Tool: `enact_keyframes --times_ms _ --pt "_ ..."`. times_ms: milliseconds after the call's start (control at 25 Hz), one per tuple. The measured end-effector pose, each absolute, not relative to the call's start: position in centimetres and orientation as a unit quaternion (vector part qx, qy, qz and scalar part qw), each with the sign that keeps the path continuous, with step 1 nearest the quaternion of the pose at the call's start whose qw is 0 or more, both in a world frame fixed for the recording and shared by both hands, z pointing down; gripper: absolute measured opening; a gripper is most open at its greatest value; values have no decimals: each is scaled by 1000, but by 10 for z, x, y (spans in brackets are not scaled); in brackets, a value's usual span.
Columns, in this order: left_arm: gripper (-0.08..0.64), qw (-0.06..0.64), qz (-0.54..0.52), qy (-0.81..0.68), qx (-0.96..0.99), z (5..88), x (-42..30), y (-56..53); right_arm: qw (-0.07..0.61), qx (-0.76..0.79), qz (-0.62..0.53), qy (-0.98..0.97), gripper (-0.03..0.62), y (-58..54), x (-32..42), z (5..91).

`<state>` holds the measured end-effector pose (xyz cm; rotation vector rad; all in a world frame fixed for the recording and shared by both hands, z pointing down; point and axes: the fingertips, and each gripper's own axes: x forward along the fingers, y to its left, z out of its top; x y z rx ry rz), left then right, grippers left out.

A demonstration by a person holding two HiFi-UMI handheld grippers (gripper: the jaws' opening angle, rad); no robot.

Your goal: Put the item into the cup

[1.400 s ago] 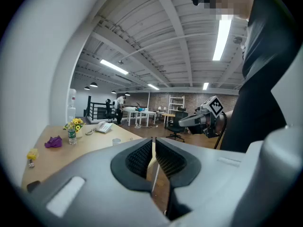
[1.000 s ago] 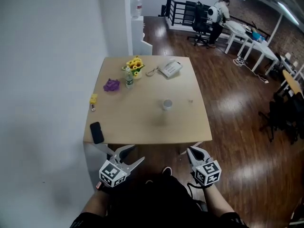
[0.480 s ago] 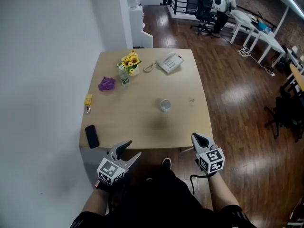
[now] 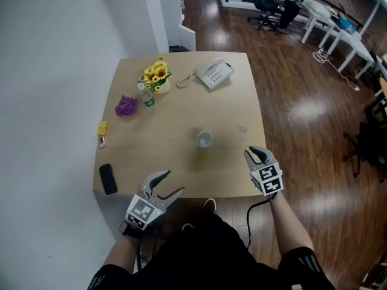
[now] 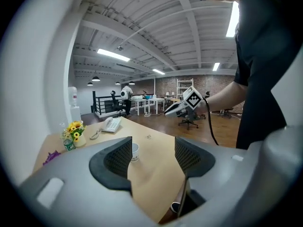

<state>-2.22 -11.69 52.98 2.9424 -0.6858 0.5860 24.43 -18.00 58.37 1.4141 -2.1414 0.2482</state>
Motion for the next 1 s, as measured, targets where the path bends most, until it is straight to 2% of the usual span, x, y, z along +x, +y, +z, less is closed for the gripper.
enact_keyframes --times_ms 480,760,1000 --pt "276 69 217 -241 943 549 19 -158 422 442 146 -778 107 -289 308 720" --pt "276 79 227 -270 932 557 18 -167 477 425 160 -752 109 -315 327 773" --pt "276 87 229 -284 927 559 16 -167 494 421 163 -743 107 -325 334 791"
